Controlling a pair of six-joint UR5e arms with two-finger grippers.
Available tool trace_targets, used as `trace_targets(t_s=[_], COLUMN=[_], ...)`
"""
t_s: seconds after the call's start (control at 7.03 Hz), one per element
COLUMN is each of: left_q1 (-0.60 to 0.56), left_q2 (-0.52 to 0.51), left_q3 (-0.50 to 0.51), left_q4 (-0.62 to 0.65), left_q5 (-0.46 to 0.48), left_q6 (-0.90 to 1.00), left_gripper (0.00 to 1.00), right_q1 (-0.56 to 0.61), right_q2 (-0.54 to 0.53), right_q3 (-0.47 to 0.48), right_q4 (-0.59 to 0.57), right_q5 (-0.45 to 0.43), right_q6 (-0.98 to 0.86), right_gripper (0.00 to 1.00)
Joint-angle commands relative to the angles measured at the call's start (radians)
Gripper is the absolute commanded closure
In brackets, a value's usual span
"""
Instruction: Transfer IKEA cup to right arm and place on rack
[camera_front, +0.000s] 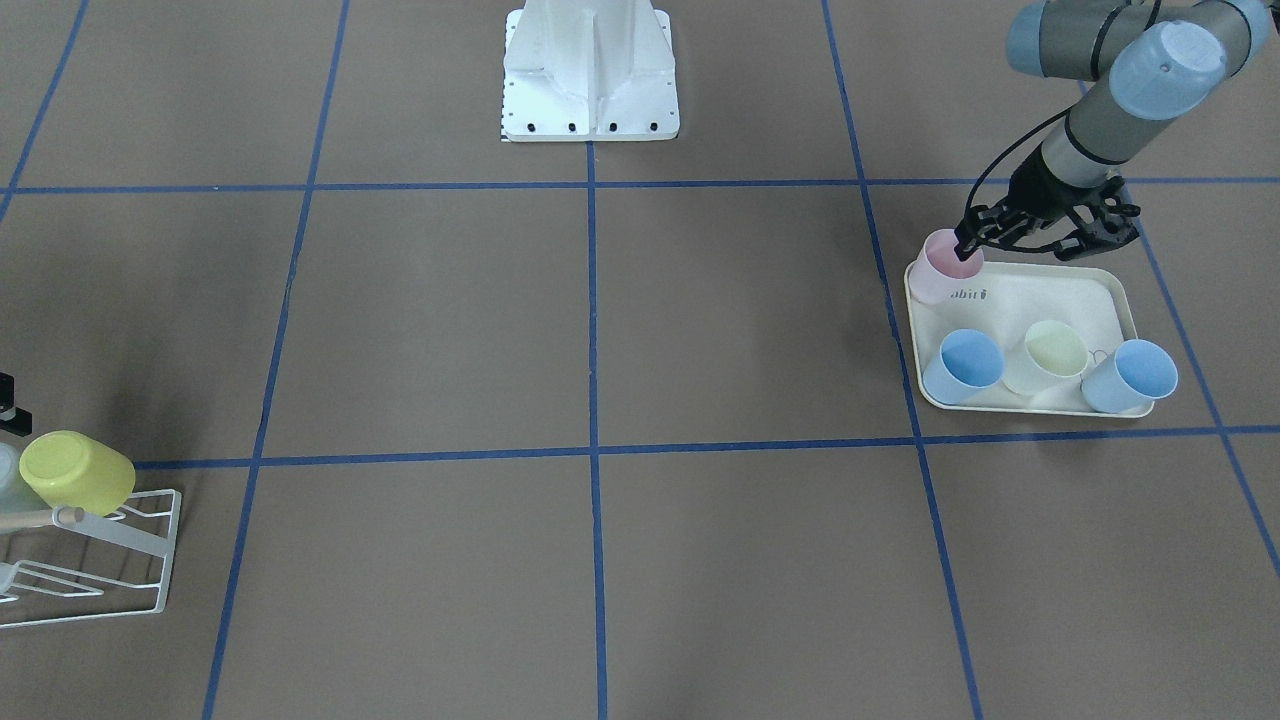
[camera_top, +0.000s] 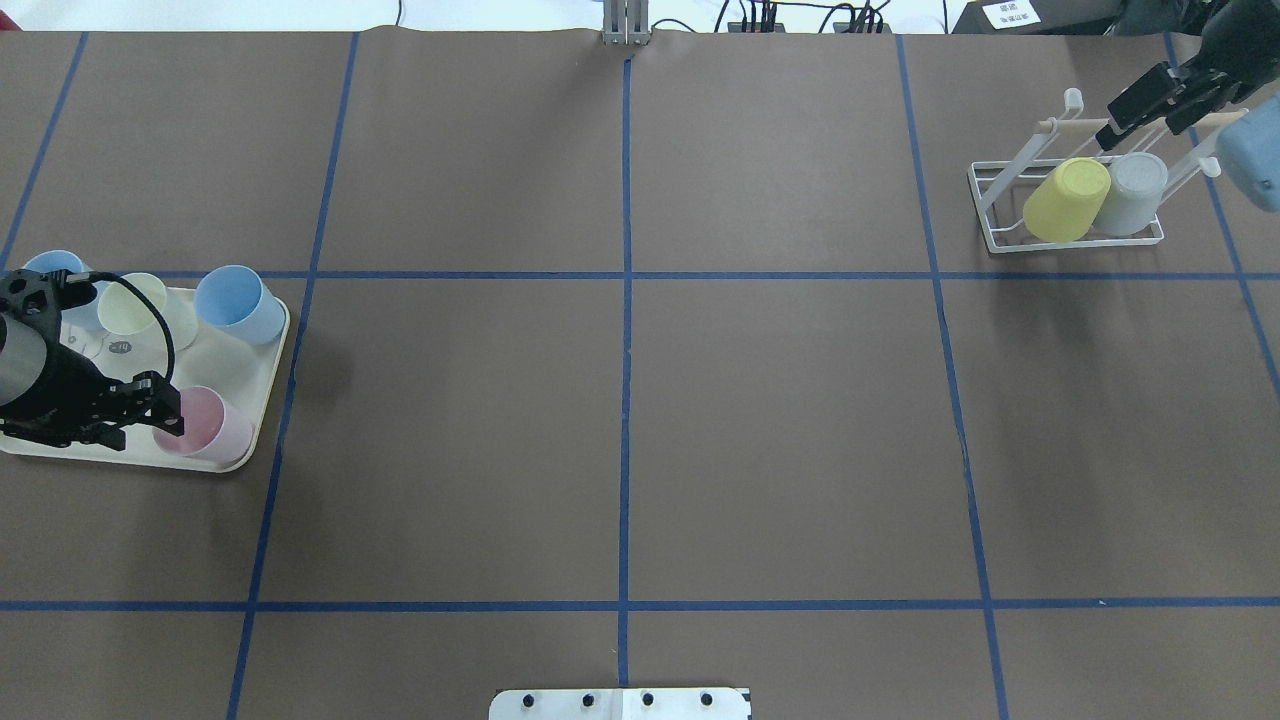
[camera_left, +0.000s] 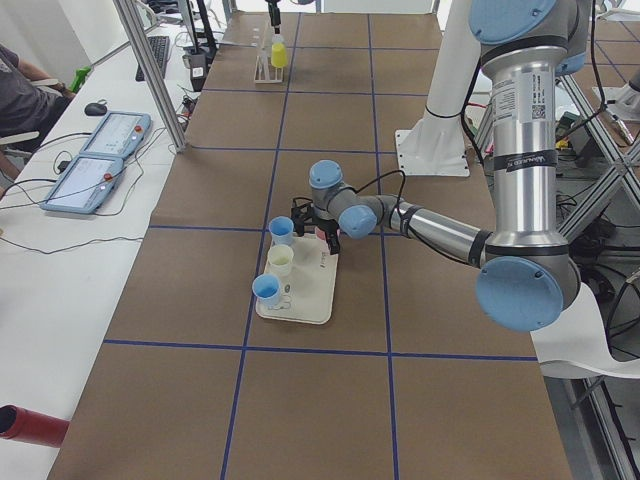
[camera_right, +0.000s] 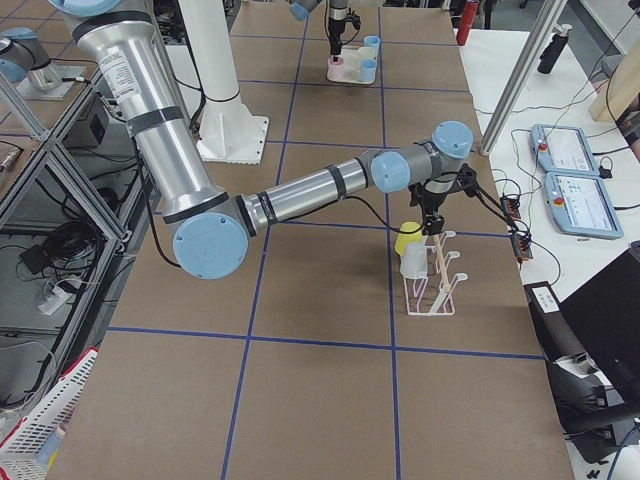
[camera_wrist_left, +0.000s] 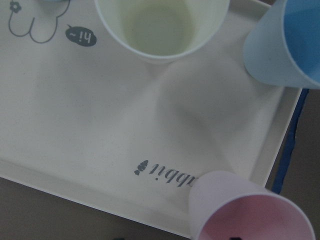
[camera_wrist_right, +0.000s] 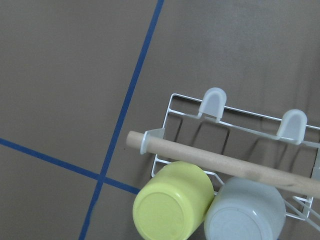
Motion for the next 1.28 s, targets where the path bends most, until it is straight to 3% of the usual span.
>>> trace_targets(t_s=[0.0, 0.14, 0.28, 0.57, 0.71, 0.85, 1.14], left_q1=[0.006, 0.008, 0.008, -0.007, -0.076, -0.087, -0.081], left_q2=[-0.018, -0.028, -0.035, -0.034, -0.035, -0.07, -0.237], left_q3=[0.014, 0.017, 0.017, -0.061, -0.139, -0.22, -0.229], left_q4=[0.0, 0.0, 0.0, 0.02, 0.105, 0.202, 0.246], left_q5=[0.0, -0.001, -0.006, -0.064, -0.098, -0.101, -0.098], left_q6=[-0.009, -0.033, -0.036, -0.033, -0.023, -0.024, -0.039], left_gripper=[0.67, 0.94, 1.0, 1.0, 1.0, 1.0, 1.0], right_q1=[0.001, 0.001, -0.001, -0.001, -0.002, -0.025, -0.09], right_q2=[-0.054, -0.074, -0.078, -0.079, -0.081, -0.079, -0.078], right_q3=[0.094, 0.135, 0.155, 0.171, 0.178, 0.191, 0.253], right_q4=[-0.005, -0.005, -0.005, 0.001, 0.001, 0.002, 0.011], right_q5=[0.007, 0.009, 0.022, 0.033, 0.035, 0.041, 0.041], right_q6=[0.009, 0.039, 0.072, 0.103, 0.11, 0.157, 0.262], right_gripper=[0.01, 0.01, 0.01, 0.01, 0.01, 0.01, 0.01])
